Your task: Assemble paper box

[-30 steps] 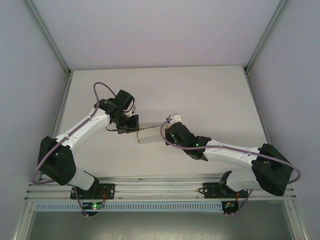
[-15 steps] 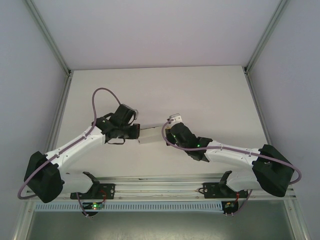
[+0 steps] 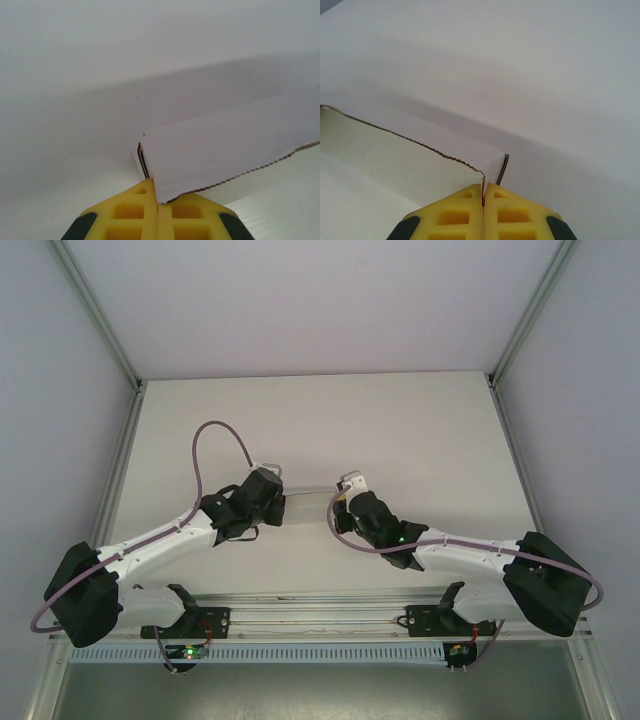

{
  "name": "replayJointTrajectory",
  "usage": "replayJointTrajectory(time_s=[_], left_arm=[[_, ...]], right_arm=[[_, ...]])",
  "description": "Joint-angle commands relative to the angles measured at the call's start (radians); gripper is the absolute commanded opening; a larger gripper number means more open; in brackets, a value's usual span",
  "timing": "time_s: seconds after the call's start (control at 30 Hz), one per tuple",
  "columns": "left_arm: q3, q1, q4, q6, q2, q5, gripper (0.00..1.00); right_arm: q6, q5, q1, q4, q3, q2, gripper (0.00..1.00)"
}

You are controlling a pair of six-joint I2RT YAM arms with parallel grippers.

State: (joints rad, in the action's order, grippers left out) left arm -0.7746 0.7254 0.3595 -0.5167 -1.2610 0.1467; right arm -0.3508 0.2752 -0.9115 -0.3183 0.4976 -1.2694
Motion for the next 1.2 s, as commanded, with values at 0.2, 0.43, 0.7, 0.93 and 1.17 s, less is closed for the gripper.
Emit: replayJointTrajectory(time_s=[0.2, 0.43, 0.7, 0.93, 1.17], left_arm=[[0.091, 0.053, -0.004, -0.035, -0.044, -0.104, 0.00], [0.064, 0.080, 0.009, -0.032, -0.074, -0.083, 0.00], [0.049, 0.090, 0.012, -0.039, -0.092, -0.074, 0.00], [0.042, 0.095, 0.017, -0.047, -0.078, -0.067, 0.00], [0.027, 0.102, 0.013, -0.051, -0.096, -0.060, 0.00]], right_arm=[[0.009, -0.227, -0.016, 0.169, 0.049, 0.034, 0.40], [-0.037, -0.201, 0.003, 0.185, 0.080, 0.039, 0.91], [-0.118, -0.138, 0.054, 0.205, 0.090, 0.123, 0.98], [-0.258, -0.175, 0.208, 0.214, 0.054, 0.206, 0.98], [-0.308, -0.130, 0.235, 0.278, 0.016, 0.194, 0.98]])
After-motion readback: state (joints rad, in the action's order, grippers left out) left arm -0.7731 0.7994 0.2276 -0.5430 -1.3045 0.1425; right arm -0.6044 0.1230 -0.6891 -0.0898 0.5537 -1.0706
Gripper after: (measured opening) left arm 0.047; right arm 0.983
